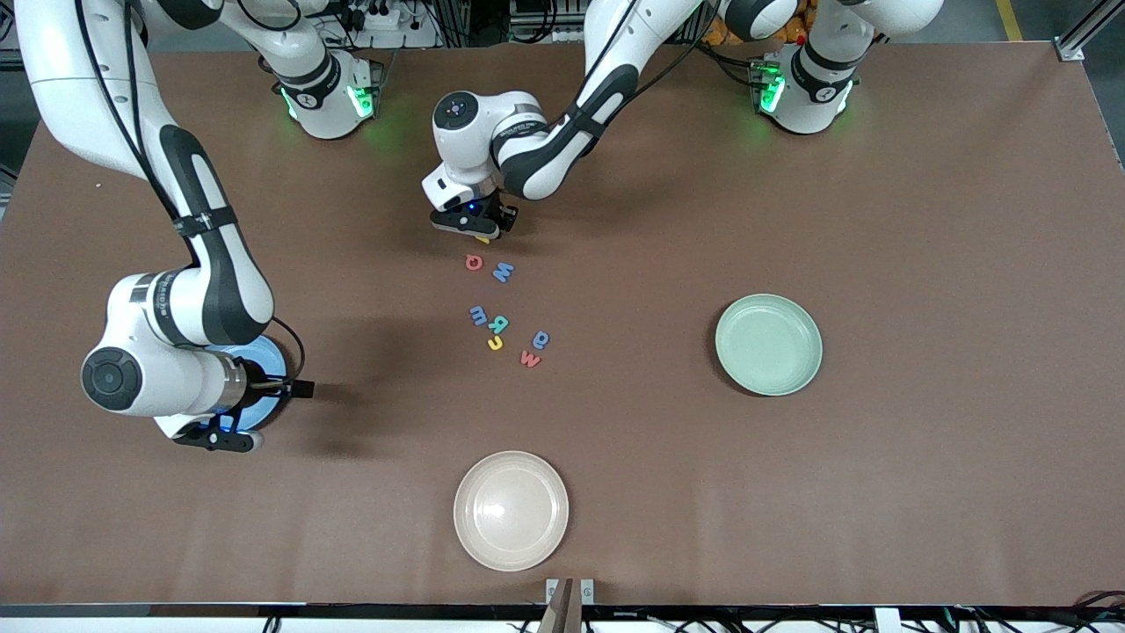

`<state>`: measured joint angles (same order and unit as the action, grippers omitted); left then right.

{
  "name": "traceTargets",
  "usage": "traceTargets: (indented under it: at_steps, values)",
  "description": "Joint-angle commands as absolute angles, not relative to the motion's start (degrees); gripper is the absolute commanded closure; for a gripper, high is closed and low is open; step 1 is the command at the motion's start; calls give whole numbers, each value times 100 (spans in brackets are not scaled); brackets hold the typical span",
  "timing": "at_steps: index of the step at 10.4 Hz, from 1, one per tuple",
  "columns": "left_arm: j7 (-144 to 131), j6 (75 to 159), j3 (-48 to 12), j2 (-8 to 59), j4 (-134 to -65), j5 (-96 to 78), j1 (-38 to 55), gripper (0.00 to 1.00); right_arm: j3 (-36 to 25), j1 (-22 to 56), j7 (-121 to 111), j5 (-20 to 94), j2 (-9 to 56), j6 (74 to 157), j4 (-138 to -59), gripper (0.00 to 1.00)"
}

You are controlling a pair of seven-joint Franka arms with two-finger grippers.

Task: Sort upper and lower case letters into plates
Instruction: 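Close the left gripper on the yellow H, then drop the H on the green plate while the right gripper reaches letters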

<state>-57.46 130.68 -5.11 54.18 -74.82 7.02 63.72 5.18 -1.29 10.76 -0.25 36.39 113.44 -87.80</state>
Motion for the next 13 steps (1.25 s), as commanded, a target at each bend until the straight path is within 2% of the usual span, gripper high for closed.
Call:
traceTargets:
  at_steps: [1, 4, 5, 7, 10, 13]
  values:
    - [-5520, 13078, -413, 5484, -7453, 624, 6372, 55, 571, -176, 1090, -97, 3639, 11382, -8807, 0]
    - [-5528, 13078, -422, 5493, -7453, 624, 6372, 69, 571, -176, 1090, -97, 3647, 11382, -8807, 0]
    - [-5537, 13078, -413, 5484, -7453, 624, 6372, 70, 571, -176, 1090, -97, 3647, 11382, -8807, 0]
    - [-5546, 13078, -413, 5484, -7462, 624, 6372, 89, 571, -176, 1090, -97, 3665, 11382, -8807, 0]
    - [-5458, 12999, -430, 5275, -7471, 589, 6189, 90, 571, -176, 1099, -97, 3665, 11382, -8807, 0]
    - [-4784, 12210, -501, 5002, -7479, 493, 5881, 91, 571, -62, 1160, -97, 3665, 11391, -8789, 0]
